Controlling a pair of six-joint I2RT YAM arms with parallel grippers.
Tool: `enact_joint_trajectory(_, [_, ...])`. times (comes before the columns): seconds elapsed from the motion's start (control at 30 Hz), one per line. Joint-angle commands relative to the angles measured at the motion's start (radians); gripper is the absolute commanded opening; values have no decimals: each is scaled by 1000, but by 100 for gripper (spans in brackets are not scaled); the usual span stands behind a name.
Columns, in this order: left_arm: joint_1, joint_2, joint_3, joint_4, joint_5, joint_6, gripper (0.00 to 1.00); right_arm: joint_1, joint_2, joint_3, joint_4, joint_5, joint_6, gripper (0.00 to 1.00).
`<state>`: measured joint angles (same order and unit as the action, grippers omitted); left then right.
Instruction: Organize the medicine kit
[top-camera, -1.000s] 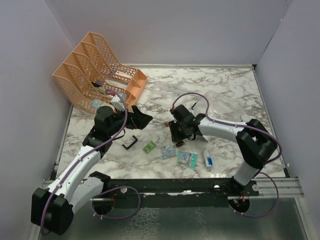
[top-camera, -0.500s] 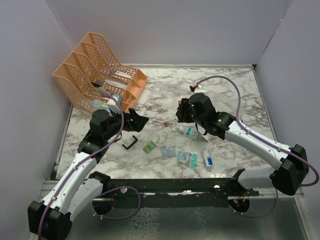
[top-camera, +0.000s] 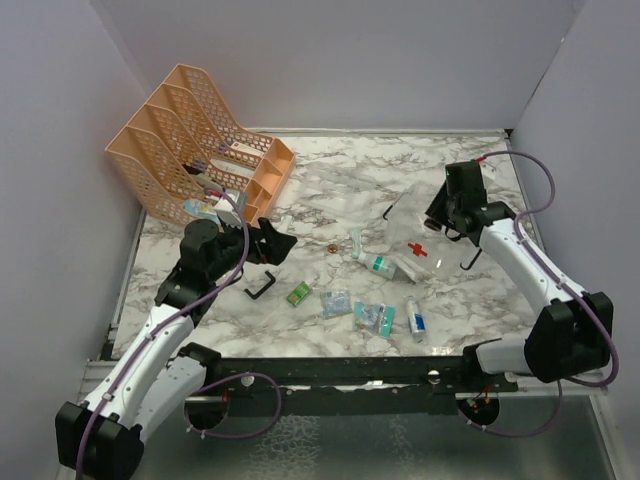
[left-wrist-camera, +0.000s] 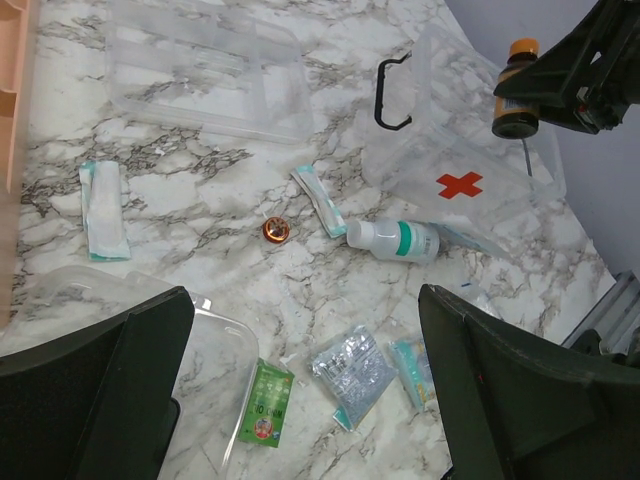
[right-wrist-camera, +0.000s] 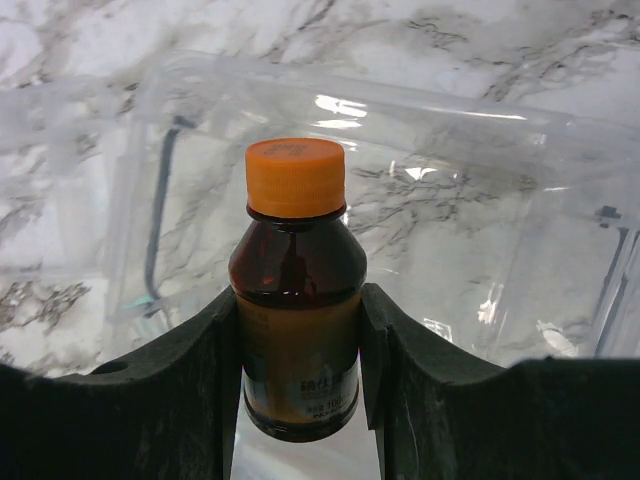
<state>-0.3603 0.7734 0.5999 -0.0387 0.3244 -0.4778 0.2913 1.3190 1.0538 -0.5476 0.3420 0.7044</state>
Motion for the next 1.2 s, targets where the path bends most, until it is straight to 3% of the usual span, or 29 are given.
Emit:
enact_joint_trajectory(0.0, [-2,21,9,-17,-14,27,99,-98,80,-1,-17,-127,-57,34])
enact_joint_trajectory(0.4, [-2,85,18,-14,-19,27,99,-179,282,113,9,-45,-147,34])
enact_joint_trajectory(0.63, [-1,83,17,-20,-27,25,99,-182,412,216,43,-79,-212,34])
enact_joint_trajectory(0.97, [-1,84,24,-24,-32,23,99,-183,497,263,45,-365,-151,39])
enact_joint_trajectory(1.17, [-2,88,26,-22,-33,22,99,-182,479,218,62,-393,-93,42])
